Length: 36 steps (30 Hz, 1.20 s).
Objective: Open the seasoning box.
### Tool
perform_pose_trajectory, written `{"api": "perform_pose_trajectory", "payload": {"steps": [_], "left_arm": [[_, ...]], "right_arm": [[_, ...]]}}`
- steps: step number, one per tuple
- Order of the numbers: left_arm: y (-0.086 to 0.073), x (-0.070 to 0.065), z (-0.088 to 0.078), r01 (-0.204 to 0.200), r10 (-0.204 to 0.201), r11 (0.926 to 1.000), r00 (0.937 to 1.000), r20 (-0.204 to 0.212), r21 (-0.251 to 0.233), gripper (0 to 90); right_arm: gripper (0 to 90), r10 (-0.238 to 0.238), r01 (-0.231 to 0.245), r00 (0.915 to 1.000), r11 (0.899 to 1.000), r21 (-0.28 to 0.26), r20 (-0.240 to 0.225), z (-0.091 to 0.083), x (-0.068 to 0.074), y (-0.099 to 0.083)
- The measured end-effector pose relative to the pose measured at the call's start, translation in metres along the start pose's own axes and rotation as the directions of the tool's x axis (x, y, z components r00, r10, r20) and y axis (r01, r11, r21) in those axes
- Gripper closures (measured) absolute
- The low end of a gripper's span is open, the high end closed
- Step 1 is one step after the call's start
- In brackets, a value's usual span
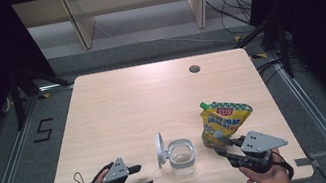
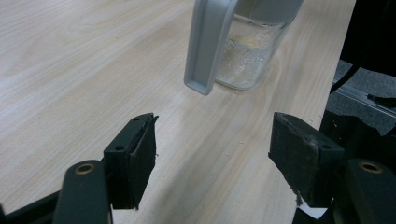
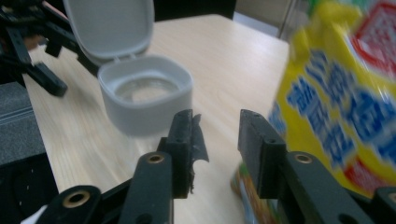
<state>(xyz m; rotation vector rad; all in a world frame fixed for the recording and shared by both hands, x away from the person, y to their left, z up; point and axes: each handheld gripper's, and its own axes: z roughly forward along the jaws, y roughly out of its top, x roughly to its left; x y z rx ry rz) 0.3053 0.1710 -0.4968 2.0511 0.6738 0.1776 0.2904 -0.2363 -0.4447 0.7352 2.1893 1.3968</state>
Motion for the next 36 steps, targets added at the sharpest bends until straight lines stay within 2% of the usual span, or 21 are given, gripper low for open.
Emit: {"api": "perform_pose_trajectory", "payload": {"steps": [1,2,7,10,11,13,14,15,18,19,20,21,22,23,24,25,26,27,30,32,36], "left_arm": [[0.000,0.000,0.000,0.015,-0.015,0.9998,0.9999,0.003,-0.009,30.7],[0.000,0.002,-0.001,0.004,-0.004,0.9999,0.9999,-0.013,0.014,30.2],[-0.001,0.001,0.001,0.008,-0.008,1.0000,0.9999,-0.008,0.005,29.1],[-0.001,0.000,0.002,0.022,-0.022,0.9997,0.9998,-0.003,-0.009,28.6],[0.000,0.001,0.001,0.016,-0.016,0.9998,0.9998,-0.009,0.008,28.4],[-0.001,0.002,0.002,0.013,-0.013,0.9999,0.9999,-0.008,0.010,27.9],[-0.001,0.002,0.002,0.020,-0.019,0.9998,0.9998,-0.006,0.005,27.6],[-0.001,0.002,0.002,0.021,-0.021,0.9998,0.9998,-0.005,0.004,27.4],[-0.001,0.002,0.003,0.024,-0.024,0.9997,0.9997,-0.007,0.002,26.7],[-0.001,0.001,0.004,0.029,-0.029,0.9996,0.9995,-0.008,-0.008,26.7],[-0.001,0.003,0.003,0.002,-0.001,0.9999,0.9997,-0.025,0.017,26.1],[-0.001,0.003,0.003,0.002,-0.001,0.9999,0.9997,-0.025,0.017,25.8],[-0.001,0.002,0.004,0.025,-0.025,0.9996,0.9996,-0.012,-0.009,25.8],[0.000,0.002,0.004,0.021,-0.021,0.9998,0.9997,-0.010,-0.001,25.7],[0.000,0.002,0.003,0.021,-0.021,0.9998,0.9997,-0.013,0.007,25.7],[0.001,0.002,0.004,0.023,-0.023,0.9997,0.9996,-0.015,0.005,25.6],[0.001,0.003,0.004,0.013,-0.013,0.9999,0.9998,-0.017,0.009,25.5],[0.001,0.002,0.005,0.027,-0.027,0.9996,0.9996,-0.012,0.002,25.5],[0.002,0.003,0.006,0.020,-0.020,0.9998,0.9997,-0.017,0.005,25.4],[0.001,0.002,0.007,0.039,-0.039,0.9992,0.9992,-0.014,-0.008,25.4],[0.002,0.005,0.005,0.010,-0.010,0.9999,0.9998,-0.018,0.006,25.4]], "right_arm": [[64.5,0.018,-0.018,0.9998,1.000,0.014,0.002,-0.003,-0.001,-0.003],[62.5,0.052,-0.051,0.9987,0.998,0.042,0.000,-0.008,-0.003,-0.012],[59.3,0.070,-0.072,0.9969,0.996,0.059,0.037,-0.015,-0.012,-0.023],[54.6,0.131,-0.135,0.9895,0.988,0.072,0.063,-0.017,-0.020,-0.030],[53.5,0.152,-0.159,0.9851,0.984,0.085,0.081,-0.019,-0.020,-0.032],[50.4,0.152,-0.158,0.9852,0.984,0.079,0.079,-0.017,-0.026,-0.036],[48.7,0.149,-0.157,0.9836,0.984,0.080,0.102,-0.018,-0.027,-0.036],[46.6,0.178,-0.188,0.9775,0.978,0.088,0.114,-0.018,-0.028,-0.038],[39.7,0.163,-0.173,0.9790,0.982,0.074,0.123,-0.014,-0.033,-0.042],[39.2,0.177,-0.189,0.9763,0.978,0.091,0.125,-0.014,-0.033,-0.042],[37.4,0.172,-0.185,0.9765,0.979,0.091,0.130,-0.012,-0.038,-0.045],[37.4,0.172,-0.185,0.9765,0.979,0.091,0.130,-0.012,-0.038,-0.045],[35.6,0.200,-0.215,0.9697,0.972,0.096,0.140,-0.011,-0.037,-0.045],[34.0,0.184,-0.198,0.9719,0.976,0.090,0.147,-0.010,-0.043,-0.046],[32.6,0.217,-0.231,0.9652,0.969,0.084,0.146,-0.009,-0.043,-0.047],[31.1,0.206,-0.220,0.9669,0.972,0.086,0.150,-0.008,-0.045,-0.048],[28.8,0.162,-0.173,0.9756,0.983,0.068,0.148,-0.005,-0.052,-0.050],[26.5,0.223,-0.237,0.9640,0.968,0.088,0.145,-0.004,-0.051,-0.051],[21.6,0.221,-0.234,0.9643,0.969,0.079,0.146,0.001,-0.056,-0.054],[21.3,0.181,-0.193,0.9721,0.979,0.072,0.149,0.004,-0.059,-0.054],[18.1,0.179,-0.191,0.9738,0.979,0.075,0.140,0.007,-0.061,-0.053]]}}
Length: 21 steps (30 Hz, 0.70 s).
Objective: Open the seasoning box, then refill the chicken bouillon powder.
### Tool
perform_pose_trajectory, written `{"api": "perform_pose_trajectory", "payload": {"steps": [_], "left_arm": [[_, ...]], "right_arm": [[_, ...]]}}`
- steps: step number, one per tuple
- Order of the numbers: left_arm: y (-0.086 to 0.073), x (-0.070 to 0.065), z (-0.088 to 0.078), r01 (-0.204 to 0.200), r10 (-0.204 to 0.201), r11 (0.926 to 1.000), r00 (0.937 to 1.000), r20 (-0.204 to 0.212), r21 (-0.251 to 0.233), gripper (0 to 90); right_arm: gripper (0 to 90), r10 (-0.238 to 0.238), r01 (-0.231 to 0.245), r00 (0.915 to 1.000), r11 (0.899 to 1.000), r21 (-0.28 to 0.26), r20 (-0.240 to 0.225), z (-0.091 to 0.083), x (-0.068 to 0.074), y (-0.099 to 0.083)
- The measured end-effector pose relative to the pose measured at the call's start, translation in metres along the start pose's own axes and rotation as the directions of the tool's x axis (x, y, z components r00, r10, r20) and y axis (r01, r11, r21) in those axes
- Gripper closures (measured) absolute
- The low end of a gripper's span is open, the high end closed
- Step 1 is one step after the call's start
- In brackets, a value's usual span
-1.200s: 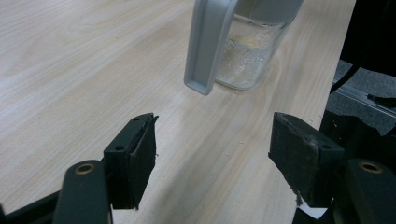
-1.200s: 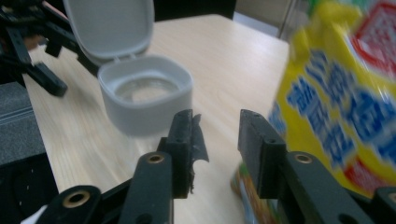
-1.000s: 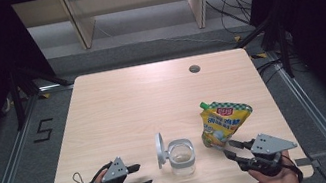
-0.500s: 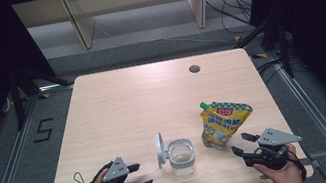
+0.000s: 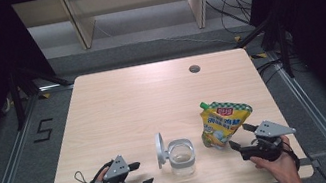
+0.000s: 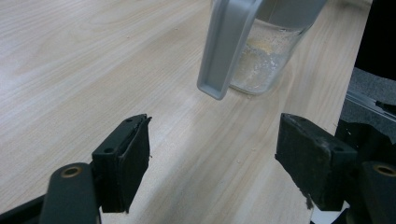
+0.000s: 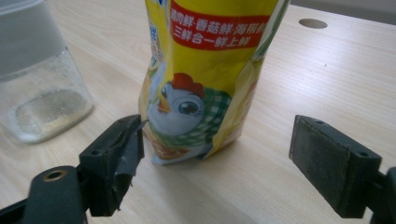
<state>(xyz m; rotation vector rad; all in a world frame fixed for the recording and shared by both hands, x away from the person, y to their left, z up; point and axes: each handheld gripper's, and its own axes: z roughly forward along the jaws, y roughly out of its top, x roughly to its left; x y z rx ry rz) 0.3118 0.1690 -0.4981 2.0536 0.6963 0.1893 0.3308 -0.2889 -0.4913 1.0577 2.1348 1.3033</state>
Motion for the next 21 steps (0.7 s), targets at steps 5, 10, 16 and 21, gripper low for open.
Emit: {"api": "perform_pose_trajectory", "payload": {"steps": [5,10,16,21], "left_arm": [[-0.001,-0.002,0.001,0.023,-0.023,0.9997,0.9997,0.000,-0.011,25.4],[0.000,-0.002,0.001,0.014,-0.014,0.9999,0.9999,-0.007,-0.006,25.4],[0.000,-0.002,0.000,0.011,-0.011,0.9999,0.9999,-0.006,0.006,25.4],[-0.002,-0.004,0.001,0.015,-0.015,0.9998,0.9999,0.000,-0.011,25.4]], "right_arm": [[17.1,-0.008,0.008,1.0000,1.000,-0.009,-0.005,0.007,-0.002,0.001],[16.1,-0.006,0.006,0.9999,1.000,-0.011,-0.012,0.012,-0.003,0.002],[16.1,-0.028,0.028,0.9995,0.999,-0.016,-0.011,0.017,-0.004,0.002],[16.1,0.012,-0.013,0.9998,1.000,-0.017,-0.018,0.021,0.000,0.004]]}}
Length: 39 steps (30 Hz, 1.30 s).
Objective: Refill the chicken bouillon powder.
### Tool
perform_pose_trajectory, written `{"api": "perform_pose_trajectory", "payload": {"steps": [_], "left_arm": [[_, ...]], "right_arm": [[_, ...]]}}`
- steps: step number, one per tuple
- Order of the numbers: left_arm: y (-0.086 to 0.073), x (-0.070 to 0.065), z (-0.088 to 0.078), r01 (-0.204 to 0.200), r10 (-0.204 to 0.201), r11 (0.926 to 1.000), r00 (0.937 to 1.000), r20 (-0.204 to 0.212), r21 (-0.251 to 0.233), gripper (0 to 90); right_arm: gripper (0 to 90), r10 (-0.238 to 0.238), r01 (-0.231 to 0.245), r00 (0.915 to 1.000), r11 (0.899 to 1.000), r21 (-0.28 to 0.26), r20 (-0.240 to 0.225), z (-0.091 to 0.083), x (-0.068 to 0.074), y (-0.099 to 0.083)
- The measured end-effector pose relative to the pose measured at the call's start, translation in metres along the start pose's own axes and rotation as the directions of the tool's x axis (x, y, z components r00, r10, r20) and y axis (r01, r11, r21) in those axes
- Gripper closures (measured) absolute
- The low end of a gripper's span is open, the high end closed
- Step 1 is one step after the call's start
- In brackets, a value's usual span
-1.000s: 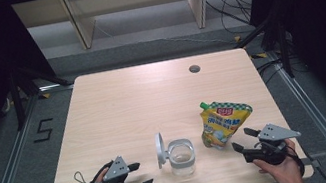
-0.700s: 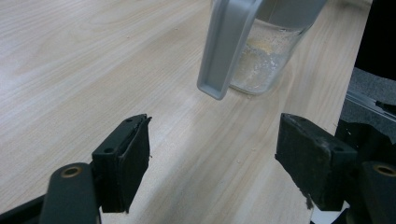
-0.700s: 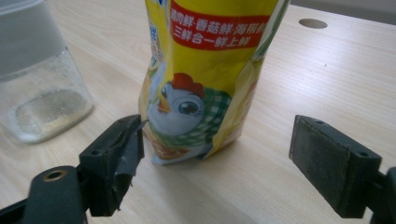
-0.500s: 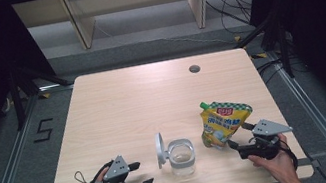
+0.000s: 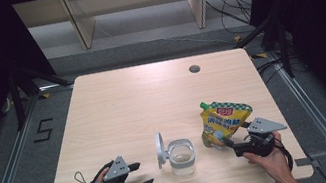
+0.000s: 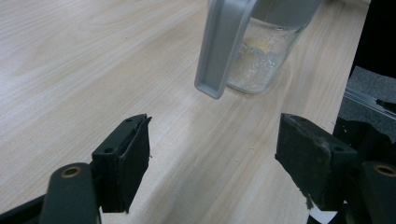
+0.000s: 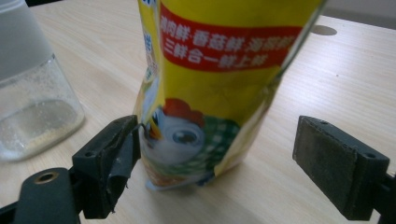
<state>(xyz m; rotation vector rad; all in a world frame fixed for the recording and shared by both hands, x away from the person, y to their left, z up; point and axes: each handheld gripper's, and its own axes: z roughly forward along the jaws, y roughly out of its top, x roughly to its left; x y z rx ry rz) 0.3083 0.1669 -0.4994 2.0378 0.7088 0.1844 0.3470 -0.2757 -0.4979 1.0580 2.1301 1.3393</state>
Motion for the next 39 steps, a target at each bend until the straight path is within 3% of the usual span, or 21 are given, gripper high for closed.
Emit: {"api": "perform_pose_trajectory", "payload": {"steps": [7,9,10,12,13,14,15,18,19,21,25,29,30,31,32,33,34,35,36,38,39], "left_arm": [[0.000,0.001,0.000,-0.018,0.018,0.9998,0.9998,-0.002,0.011,25.4],[0.000,0.001,0.000,-0.012,0.012,0.9998,0.9999,0.000,0.015,25.5],[-0.001,0.000,0.001,-0.005,0.005,0.9999,1.0000,-0.004,0.012,25.4],[-0.001,0.000,0.001,-0.010,0.010,0.9997,0.9999,-0.008,0.021,25.5],[-0.001,0.001,0.001,-0.025,0.025,0.9992,0.9996,-0.011,0.030,25.5],[-0.001,-0.001,0.002,0.000,0.000,0.9998,1.0000,0.002,0.020,25.5],[-0.001,0.000,0.001,-0.009,0.009,0.9996,1.0000,-0.003,0.028,25.5],[-0.001,0.001,0.001,-0.016,0.016,0.9994,0.9999,-0.006,0.031,25.6],[-0.001,0.000,0.001,-0.014,0.014,0.9994,0.9999,-0.008,0.033,25.5],[-0.001,0.001,0.001,-0.037,0.038,0.9983,0.9992,-0.011,0.044,25.6],[-0.002,0.000,0.003,-0.017,0.017,0.9993,0.9998,-0.005,0.035,25.6],[-0.002,0.000,0.003,-0.020,0.020,0.9991,0.9998,-0.007,0.037,25.6],[-0.002,0.001,0.003,-0.035,0.035,0.9981,0.9993,-0.010,0.051,25.6],[-0.002,0.001,0.003,-0.035,0.036,0.9980,0.9993,-0.009,0.053,25.6],[-0.003,-0.001,0.004,-0.014,0.013,0.9993,0.9999,0.003,0.034,25.6],[-0.002,0.001,0.003,-0.039,0.039,0.9974,0.9992,0.000,0.060,25.6],[-0.002,0.000,0.003,-0.036,0.036,0.9974,0.9994,-0.004,0.063,25.6],[-0.002,0.000,0.004,-0.032,0.033,0.9982,0.9994,-0.005,0.050,25.6],[-0.002,-0.001,0.004,-0.029,0.029,0.9989,0.9996,-0.002,0.037,25.6],[-0.002,-0.002,0.004,-0.030,0.030,0.9990,0.9995,0.007,0.034,25.6],[-0.002,-0.002,0.004,-0.033,0.032,0.9989,0.9995,0.006,0.034,25.6]], "right_arm": [[16.2,-0.016,0.015,0.9997,0.999,-0.039,-0.020,0.008,0.000,0.002],[16.2,0.011,-0.012,0.9997,0.999,-0.045,-0.022,0.011,0.001,0.002],[16.5,-0.017,0.016,0.9995,0.998,-0.057,-0.026,0.013,-0.001,0.002],[17.4,-0.001,0.000,0.9996,0.999,-0.047,-0.028,0.015,0.001,0.002],[18.0,-0.022,0.021,0.9994,0.998,-0.055,-0.025,0.016,-0.001,0.003],[18.3,-0.030,0.028,0.9991,0.997,-0.071,-0.031,0.018,-0.001,0.003],[18.6,-0.009,0.006,0.9989,0.998,-0.070,-0.046,0.019,0.000,0.003],[19.9,-0.063,0.058,0.9971,0.992,-0.114,-0.042,0.022,-0.003,0.004],[20.6,-0.033,0.025,0.9978,0.992,-0.126,-0.057,0.024,-0.001,0.003],[22.0,-0.048,0.040,0.9970,0.991,-0.128,-0.060,0.025,-0.003,0.004],[22.5,-0.064,0.053,0.9952,0.987,-0.149,-0.074,0.029,-0.006,0.004],[23.7,-0.014,-0.003,0.9940,0.988,-0.152,-0.108,0.032,-0.004,0.003],[23.5,-0.022,0.007,0.9943,0.990,-0.139,-0.105,0.031,-0.005,0.004],[23.4,-0.034,0.017,0.9944,0.986,-0.165,-0.100,0.034,-0.005,0.004],[23.4,-0.010,-0.007,0.9944,0.987,-0.159,-0.105,0.034,-0.004,0.004],[23.5,-0.013,-0.004,0.9949,0.986,-0.168,-0.100,0.035,-0.004,0.004],[24.0,-0.006,-0.014,0.9936,0.985,-0.174,-0.113,0.037,-0.004,0.004],[24.4,-0.004,-0.013,0.9942,0.987,-0.159,-0.107,0.037,-0.004,0.004],[24.5,-0.008,-0.009,0.9957,0.983,-0.185,-0.093,0.038,-0.005,0.004],[24.9,0.013,-0.034,0.9925,0.985,-0.171,-0.122,0.038,-0.004,0.004],[25.4,-0.043,0.021,0.9936,0.979,-0.205,-0.105,0.041,-0.008,0.005]]}}
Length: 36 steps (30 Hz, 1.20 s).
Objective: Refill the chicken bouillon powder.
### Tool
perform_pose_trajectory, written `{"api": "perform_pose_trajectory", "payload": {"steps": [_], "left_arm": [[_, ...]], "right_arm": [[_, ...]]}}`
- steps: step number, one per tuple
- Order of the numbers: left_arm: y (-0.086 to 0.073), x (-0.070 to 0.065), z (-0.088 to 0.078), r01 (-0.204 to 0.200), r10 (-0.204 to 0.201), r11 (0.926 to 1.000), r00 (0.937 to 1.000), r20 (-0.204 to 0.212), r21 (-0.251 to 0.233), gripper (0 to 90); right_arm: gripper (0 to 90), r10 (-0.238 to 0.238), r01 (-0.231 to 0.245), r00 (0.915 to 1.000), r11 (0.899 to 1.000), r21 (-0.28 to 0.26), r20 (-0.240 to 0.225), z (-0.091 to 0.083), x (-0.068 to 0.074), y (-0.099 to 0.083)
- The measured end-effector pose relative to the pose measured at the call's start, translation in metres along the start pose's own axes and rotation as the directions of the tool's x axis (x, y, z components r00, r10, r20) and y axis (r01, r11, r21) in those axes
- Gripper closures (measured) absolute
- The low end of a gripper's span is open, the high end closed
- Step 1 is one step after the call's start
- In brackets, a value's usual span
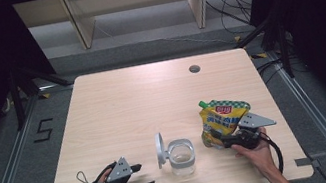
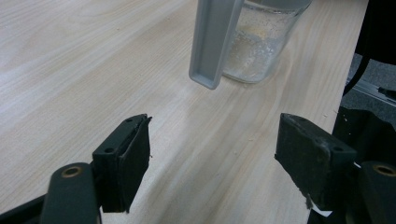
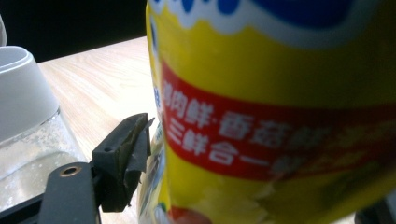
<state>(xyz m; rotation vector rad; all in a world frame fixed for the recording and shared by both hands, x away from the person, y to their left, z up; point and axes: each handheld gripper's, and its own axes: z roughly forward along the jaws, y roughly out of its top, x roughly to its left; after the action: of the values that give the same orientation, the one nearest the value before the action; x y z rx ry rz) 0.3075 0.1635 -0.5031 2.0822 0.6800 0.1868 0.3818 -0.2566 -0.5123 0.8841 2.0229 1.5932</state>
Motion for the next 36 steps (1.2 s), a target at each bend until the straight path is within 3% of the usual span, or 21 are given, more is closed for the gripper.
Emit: {"api": "perform_pose_trajectory", "payload": {"steps": [1,3,4,7,11,12,13,15,16,17,19,20,21,25,26,27,32,33,34,35,36], "left_arm": [[0.001,0.002,-0.001,-0.040,0.040,0.9992,0.9992,0.000,0.008,25.6],[0.000,0.001,0.000,-0.020,0.020,0.9998,0.9998,-0.002,-0.002,25.6],[0.000,0.000,-0.001,-0.005,0.005,1.0000,0.9999,-0.010,0.002,25.7],[0.000,0.000,-0.001,0.005,-0.005,1.0000,1.0000,-0.006,-0.003,25.8],[0.001,0.002,-0.001,-0.050,0.050,0.9987,0.9987,-0.011,0.013,25.9],[0.001,0.001,0.000,-0.041,0.041,0.9992,0.9991,-0.007,0.001,25.9],[0.000,-0.001,0.000,-0.008,0.008,1.0000,0.9999,-0.009,0.001,25.9],[0.000,-0.001,0.000,-0.012,0.012,0.9999,0.9998,-0.012,0.002,26.0],[0.000,-0.001,0.000,-0.012,0.012,0.9999,0.9999,-0.011,0.003,26.0],[0.000,0.000,0.000,-0.028,0.028,0.9995,0.9995,-0.014,0.015,26.0],[0.000,-0.001,0.000,-0.013,0.013,0.9999,0.9998,-0.015,0.010,26.0],[0.000,-0.002,0.001,-0.002,0.002,1.0000,1.0000,-0.008,-0.004,26.5],[0.000,-0.002,0.000,-0.011,0.011,0.9999,0.9998,-0.014,-0.001,26.5],[0.000,-0.002,0.000,-0.006,0.006,0.9999,0.9999,-0.012,-0.009,26.6],[0.000,-0.002,0.000,-0.003,0.003,1.0000,0.9999,-0.012,-0.009,26.6],[0.000,-0.002,0.000,-0.002,0.002,1.0000,0.9999,-0.013,-0.009,26.6],[0.000,-0.002,0.000,-0.006,0.006,0.9999,0.9999,-0.008,-0.008,26.7],[0.000,-0.001,-0.001,-0.014,0.014,0.9999,0.9998,-0.011,-0.004,26.7],[0.000,-0.001,-0.001,-0.016,0.016,0.9999,0.9998,-0.012,-0.005,26.7],[0.001,-0.001,-0.002,-0.020,0.020,0.9997,0.9996,-0.020,-0.010,26.8],[0.001,-0.002,-0.002,-0.005,0.005,0.9997,0.9998,-0.017,-0.022,26.8]], "right_arm": [[25.8,0.042,-0.042,0.9990,0.999,0.019,0.014,-0.001,0.003,0.000],[26.6,-0.002,0.002,0.9997,1.000,-0.012,0.024,0.001,-0.001,0.000],[26.7,0.034,-0.034,0.9993,0.999,0.003,0.013,0.001,0.001,0.000],[27.0,0.054,-0.054,0.9984,0.999,-0.009,0.017,0.002,0.002,0.000],[26.7,0.040,-0.040,0.9989,0.999,-0.025,0.025,0.004,0.000,0.000],[26.4,0.018,-0.017,0.9997,0.999,-0.032,0.016,0.006,-0.002,0.000],[26.2,0.041,-0.040,0.9989,0.999,-0.031,0.024,0.006,-0.001,0.000],[25.5,0.057,-0.056,0.9980,0.998,-0.035,0.028,0.007,0.001,-0.001],[25.3,0.033,-0.032,0.9990,0.999,-0.035,0.029,0.007,-0.001,0.000],[25.1,0.051,-0.051,0.9987,0.998,-0.023,-0.008,0.008,-0.001,-0.001],[25.5,0.063,-0.062,0.9977,0.997,-0.044,0.025,0.010,0.000,-0.001],[27.0,0.065,-0.065,0.9978,0.997,-0.038,-0.008,0.011,-0.002,-0.001],[27.0,0.065,-0.065,0.9978,0.997,-0.038,-0.008,0.011,-0.002,-0.001],[33.2,0.015,-0.015,0.9998,0.999,-0.034,0.011,0.011,-0.004,0.002],[35.9,0.083,-0.083,0.9965,0.996,-0.030,-0.009,0.010,-0.001,0.002],[37.0,0.098,-0.098,0.9951,0.994,-0.040,0.012,0.011,0.002,0.003],[40.9,0.059,-0.059,0.9981,0.998,-0.035,0.019,0.011,0.004,0.007],[41.3,0.076,-0.076,0.9967,0.997,-0.010,0.027,0.009,0.006,0.008],[41.7,0.067,-0.066,0.9974,0.998,-0.025,0.027,0.010,0.006,0.008],[41.9,0.071,-0.071,0.9960,0.997,-0.007,0.054,0.009,0.009,0.009],[42.2,0.086,-0.086,0.9950,0.996,-0.001,0.051,0.009,0.010,0.010]]}}
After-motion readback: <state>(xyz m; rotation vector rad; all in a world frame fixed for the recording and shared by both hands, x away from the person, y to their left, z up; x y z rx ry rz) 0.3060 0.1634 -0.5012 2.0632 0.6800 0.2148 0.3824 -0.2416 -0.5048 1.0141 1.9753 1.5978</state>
